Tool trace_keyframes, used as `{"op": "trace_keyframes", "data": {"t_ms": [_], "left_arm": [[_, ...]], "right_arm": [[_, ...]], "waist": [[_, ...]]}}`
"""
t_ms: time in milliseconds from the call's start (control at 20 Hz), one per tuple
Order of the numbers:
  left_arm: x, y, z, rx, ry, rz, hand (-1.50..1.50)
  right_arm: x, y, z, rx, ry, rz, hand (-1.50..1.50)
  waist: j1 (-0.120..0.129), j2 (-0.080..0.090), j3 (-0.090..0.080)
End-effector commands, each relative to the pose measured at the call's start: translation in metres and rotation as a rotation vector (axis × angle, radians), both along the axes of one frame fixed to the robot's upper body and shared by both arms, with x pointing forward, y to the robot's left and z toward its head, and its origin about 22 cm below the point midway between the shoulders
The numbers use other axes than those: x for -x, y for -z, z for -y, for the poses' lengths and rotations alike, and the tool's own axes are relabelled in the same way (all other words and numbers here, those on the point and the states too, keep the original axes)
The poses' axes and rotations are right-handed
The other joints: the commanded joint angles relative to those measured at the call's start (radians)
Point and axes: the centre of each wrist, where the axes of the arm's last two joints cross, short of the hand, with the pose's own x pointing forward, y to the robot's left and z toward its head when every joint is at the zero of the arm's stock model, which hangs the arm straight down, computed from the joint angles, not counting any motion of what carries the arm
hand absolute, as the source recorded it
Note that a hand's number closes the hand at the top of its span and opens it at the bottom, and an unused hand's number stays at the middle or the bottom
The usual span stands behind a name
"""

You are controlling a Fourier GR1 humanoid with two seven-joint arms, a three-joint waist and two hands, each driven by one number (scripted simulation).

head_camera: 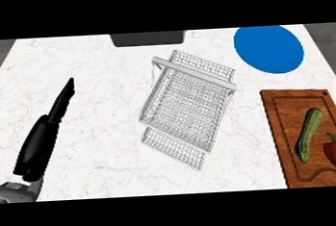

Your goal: Pick the bell pepper from the cutting board and place it in the tiered basket

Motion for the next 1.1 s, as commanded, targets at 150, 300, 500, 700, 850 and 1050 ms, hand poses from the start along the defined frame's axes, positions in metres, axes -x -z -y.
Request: {"op": "trace_keyframes", "data": {"t_ms": [150, 300, 500, 700, 850, 1050], "left_arm": [[-0.006, 0.011, 0.007, 0.007, 0.016, 0.002, 0.0], [-0.008, -0.008, 0.004, 0.027, 0.003, 0.008, 0.0], [-0.009, -0.009, 0.013, -0.005, 0.008, 0.01, 0.0], [-0.008, 0.001, 0.003, 0.004, 0.004, -0.006, 0.0], [0.002, 0.006, -0.001, -0.001, 0.022, 0.004, 0.0], [-0.008, -0.006, 0.004, 0.011, 0.007, 0.003, 0.0]], "right_arm": [[0.011, 0.024, -0.057, 0.07, 0.084, -0.022, -1.5], [0.0, 0.044, -0.053, 0.151, 0.1, -0.069, -1.5], [-0.001, 0.059, -0.049, 0.265, 0.14, -0.119, -1.5], [-0.009, 0.094, -0.056, 0.289, 0.182, -0.127, -1.5], [-0.008, 0.1, -0.05, 0.314, 0.19, -0.164, -1.5], [-0.007, 0.101, -0.037, 0.31, 0.171, -0.221, -1.5]], "waist": [[0.007, 0.003, 0.002], [0.013, 0.004, 0.002], [0.008, 0.003, 0.002], [0.01, 0.004, 0.003], [0.01, 0.003, 0.002], [0.003, 0.002, 0.002]]}}
